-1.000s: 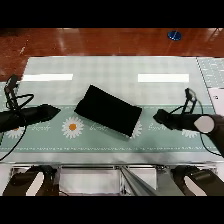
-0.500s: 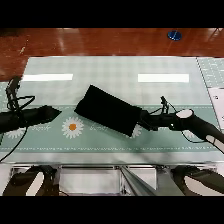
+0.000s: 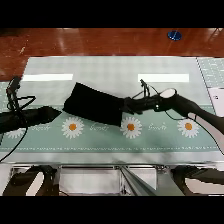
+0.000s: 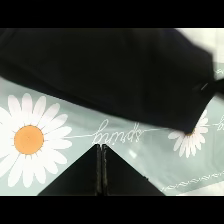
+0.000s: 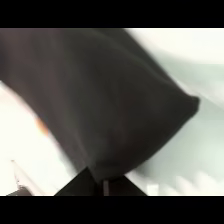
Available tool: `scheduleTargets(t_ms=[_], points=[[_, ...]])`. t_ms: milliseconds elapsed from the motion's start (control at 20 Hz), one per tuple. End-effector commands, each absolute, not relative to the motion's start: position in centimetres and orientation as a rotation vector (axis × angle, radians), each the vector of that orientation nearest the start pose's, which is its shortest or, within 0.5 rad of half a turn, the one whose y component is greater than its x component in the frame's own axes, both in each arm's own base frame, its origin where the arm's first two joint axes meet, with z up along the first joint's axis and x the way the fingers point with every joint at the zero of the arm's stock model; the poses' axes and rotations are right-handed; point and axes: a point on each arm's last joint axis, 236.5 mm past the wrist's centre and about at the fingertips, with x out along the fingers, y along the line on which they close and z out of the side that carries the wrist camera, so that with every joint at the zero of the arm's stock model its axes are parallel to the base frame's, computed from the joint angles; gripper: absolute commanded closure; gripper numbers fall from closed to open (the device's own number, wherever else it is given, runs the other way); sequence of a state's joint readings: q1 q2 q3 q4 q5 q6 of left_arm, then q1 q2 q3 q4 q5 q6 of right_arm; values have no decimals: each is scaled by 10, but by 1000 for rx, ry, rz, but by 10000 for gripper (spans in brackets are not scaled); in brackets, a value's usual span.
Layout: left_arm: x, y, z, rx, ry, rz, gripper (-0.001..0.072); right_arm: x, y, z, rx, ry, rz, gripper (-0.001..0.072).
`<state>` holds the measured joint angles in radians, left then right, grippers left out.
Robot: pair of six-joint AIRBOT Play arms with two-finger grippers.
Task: Fold the shirts.
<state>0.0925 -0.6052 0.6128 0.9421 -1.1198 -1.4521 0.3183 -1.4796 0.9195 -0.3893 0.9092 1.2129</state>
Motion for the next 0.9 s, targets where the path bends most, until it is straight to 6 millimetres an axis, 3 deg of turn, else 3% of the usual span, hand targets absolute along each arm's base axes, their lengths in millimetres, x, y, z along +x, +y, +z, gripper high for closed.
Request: scheduleTargets(t_ms=[0,150,300,600,850], points=[[257,-102,57,-500,1021,-331,689,367,309,35,632,1248,806,682],[257,-102,57,-500,1022,-332,689,412,308,110,543,1070,800,682],[257,-102,57,-500,1021,-331,689,440,279,168,475,968,734,682],[259,-101,57,-500,1013,-328,689,454,153,222,490,977,556,682],[259,-101,57,-500,1014,-328,689,437,35,247,606,951,337,682]])
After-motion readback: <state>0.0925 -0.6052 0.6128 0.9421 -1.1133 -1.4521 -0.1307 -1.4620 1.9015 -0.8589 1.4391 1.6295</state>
